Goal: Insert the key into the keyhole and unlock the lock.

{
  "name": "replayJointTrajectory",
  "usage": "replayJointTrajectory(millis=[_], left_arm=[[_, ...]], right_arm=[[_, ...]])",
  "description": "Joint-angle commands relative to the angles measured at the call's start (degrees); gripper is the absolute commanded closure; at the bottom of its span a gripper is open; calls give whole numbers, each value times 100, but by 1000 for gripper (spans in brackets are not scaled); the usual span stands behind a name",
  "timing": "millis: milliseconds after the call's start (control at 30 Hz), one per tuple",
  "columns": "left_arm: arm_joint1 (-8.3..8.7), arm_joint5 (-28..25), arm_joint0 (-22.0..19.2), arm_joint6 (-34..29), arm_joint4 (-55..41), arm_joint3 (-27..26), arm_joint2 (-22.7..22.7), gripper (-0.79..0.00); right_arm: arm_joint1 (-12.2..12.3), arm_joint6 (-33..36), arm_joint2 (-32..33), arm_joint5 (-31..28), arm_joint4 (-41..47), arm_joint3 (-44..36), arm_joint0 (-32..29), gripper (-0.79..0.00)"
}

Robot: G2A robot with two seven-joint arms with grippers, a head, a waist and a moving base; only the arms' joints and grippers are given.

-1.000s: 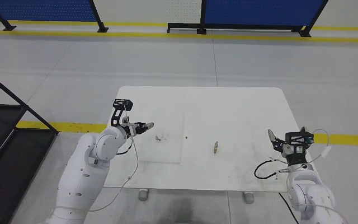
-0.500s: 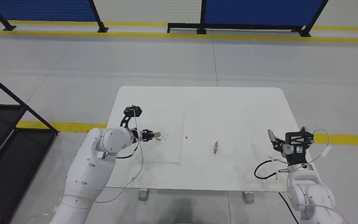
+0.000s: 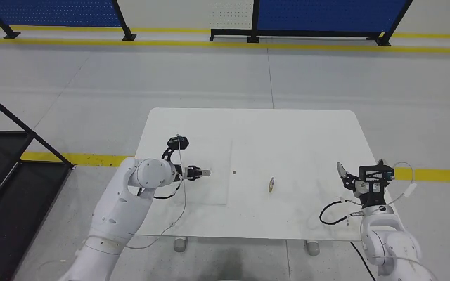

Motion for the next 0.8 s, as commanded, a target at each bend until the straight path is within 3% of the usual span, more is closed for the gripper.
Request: replayJointTrajectory(millis=[0,133,267,700,767], left_arm=[[5,-22,-18,36,37,49,37,-477],[15,-111,-53,110,84,134,95,-443],[22,-163,-94,164,96,215,146,-332],[43,-190,-169,305,93,463,274,-234],[46,-182,-184,325,90,494,284,-191]], right_arm=[[0,0,0,0,0,0,0,-785],[0,0,0,0,0,0,0,-785],[0,0,0,0,0,0,0,-785],[0,0,0,0,0,0,0,-785],[0,0,0,0,0,0,0,-785]])
